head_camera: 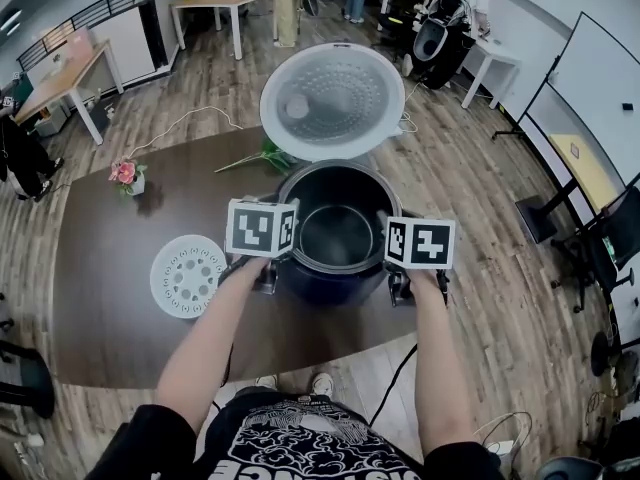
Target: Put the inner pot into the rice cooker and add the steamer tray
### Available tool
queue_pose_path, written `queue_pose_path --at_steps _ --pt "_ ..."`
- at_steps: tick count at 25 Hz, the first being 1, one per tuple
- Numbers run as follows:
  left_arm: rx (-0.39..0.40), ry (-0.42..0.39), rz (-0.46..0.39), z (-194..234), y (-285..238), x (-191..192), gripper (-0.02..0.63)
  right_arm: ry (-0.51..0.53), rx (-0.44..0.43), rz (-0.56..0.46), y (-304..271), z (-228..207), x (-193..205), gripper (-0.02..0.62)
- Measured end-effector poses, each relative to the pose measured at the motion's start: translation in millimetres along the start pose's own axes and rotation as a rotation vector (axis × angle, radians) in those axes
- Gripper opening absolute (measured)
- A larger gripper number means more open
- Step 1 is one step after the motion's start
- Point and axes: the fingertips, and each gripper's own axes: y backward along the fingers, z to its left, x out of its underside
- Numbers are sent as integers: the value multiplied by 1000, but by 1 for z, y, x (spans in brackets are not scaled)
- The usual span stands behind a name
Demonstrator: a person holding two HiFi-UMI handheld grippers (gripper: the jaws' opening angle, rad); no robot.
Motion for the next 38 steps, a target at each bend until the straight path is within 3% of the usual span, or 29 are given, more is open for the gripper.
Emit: queue_pose_path --at_steps 9,16,27,38 --pt "1 -22 -32 1 4 -4 141 37 21 -68 6 0 -13 161" --pt "0 -12 -82 2 17 -12 161 59 -26 -175 26 13 -36 171" --pt "-100 29 -213 41 70 -30 181 132 -215 -272 35 79 -76 207" --pt "-291 92 -287 101 157 -8 219 238 -442 -297 38 170 -92 238"
